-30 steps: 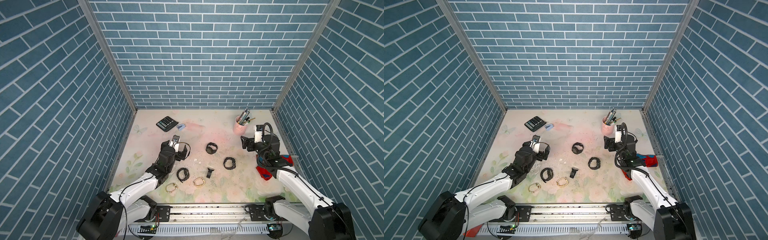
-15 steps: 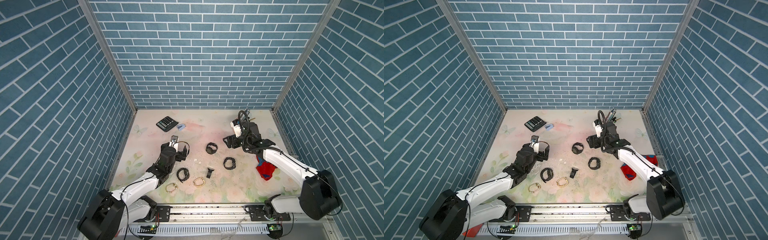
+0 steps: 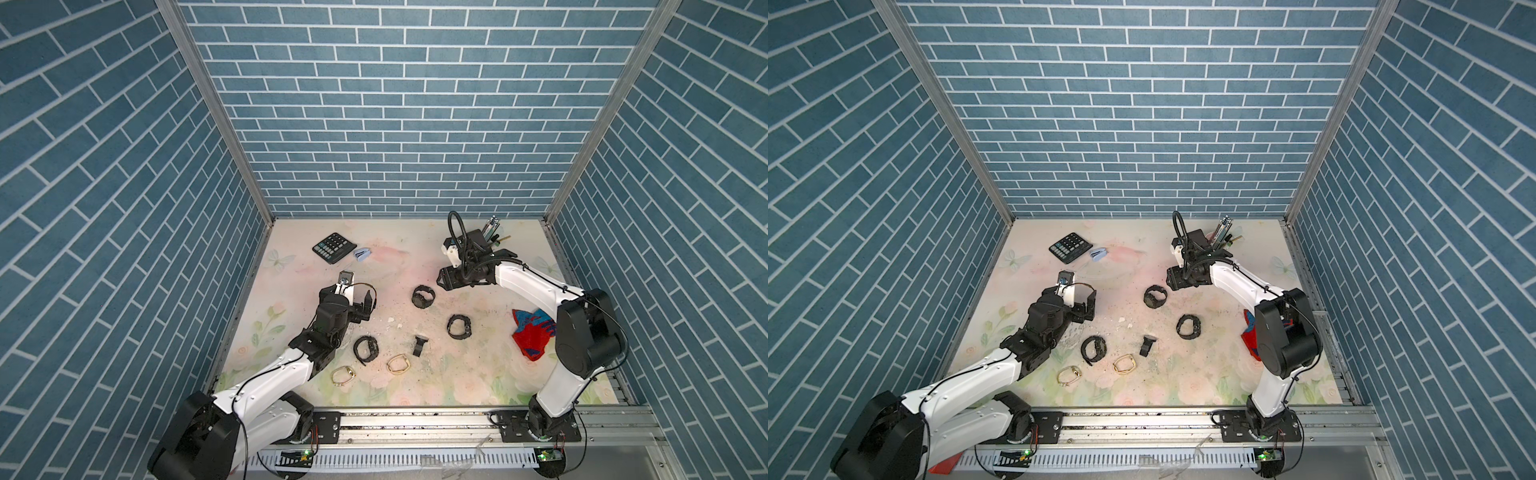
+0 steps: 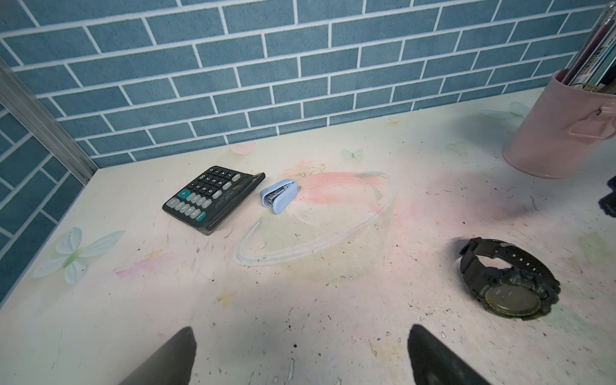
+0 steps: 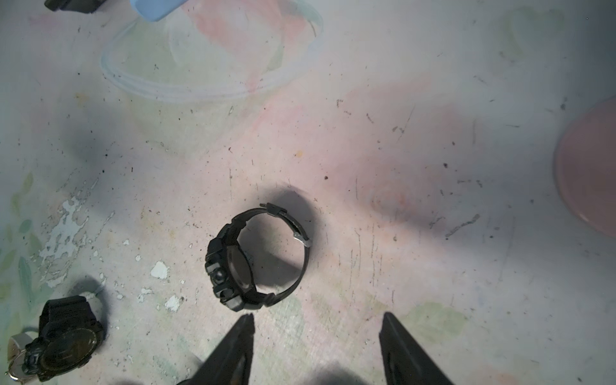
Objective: Wipe the watch dial
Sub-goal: Pick up the watch at the center of the board.
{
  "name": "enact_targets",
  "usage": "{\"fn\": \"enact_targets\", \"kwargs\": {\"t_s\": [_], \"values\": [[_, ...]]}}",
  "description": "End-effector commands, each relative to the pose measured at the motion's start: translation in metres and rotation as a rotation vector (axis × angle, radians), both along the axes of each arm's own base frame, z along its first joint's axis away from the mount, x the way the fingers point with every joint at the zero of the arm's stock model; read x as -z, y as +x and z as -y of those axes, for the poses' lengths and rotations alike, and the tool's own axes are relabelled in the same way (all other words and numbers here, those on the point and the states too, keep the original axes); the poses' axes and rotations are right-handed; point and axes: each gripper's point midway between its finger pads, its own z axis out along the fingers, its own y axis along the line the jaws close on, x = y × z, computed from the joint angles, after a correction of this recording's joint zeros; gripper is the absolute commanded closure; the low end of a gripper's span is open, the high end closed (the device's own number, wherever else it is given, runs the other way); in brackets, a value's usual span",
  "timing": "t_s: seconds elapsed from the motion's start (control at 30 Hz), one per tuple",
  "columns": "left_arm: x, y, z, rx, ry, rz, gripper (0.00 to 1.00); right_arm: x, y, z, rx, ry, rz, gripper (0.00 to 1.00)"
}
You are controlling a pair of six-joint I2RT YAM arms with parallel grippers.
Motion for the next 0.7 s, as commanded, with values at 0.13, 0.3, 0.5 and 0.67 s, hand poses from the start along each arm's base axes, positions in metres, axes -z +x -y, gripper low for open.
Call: {"fn": "enact_targets", "kwargs": {"t_s": [0.13, 0.3, 0.5, 0.67], "values": [[-0.014, -0.006, -0.001, 0.016, -0.038, 0.07, 0.0, 0.027, -0.012, -0.016, -0.078, -0.037, -0.123, 0.44], [-0.018, -0.007, -0.008, -0.019, -0.045, 0.095, 0.0, 0.039, -0.009, -0.024, -0.099, -0.045, -0.153, 0.46], [-0.017, -0.007, -0.009, -0.028, -0.038, 0.089, 0.0, 0.051, -0.005, -0.03, -0.108, -0.066, -0.179, 0.47], [-0.016, -0.006, -0.006, -0.012, -0.039, 0.08, 0.01, 0.064, 0.002, -0.032, -0.099, -0.109, -0.179, 0.49]]}}
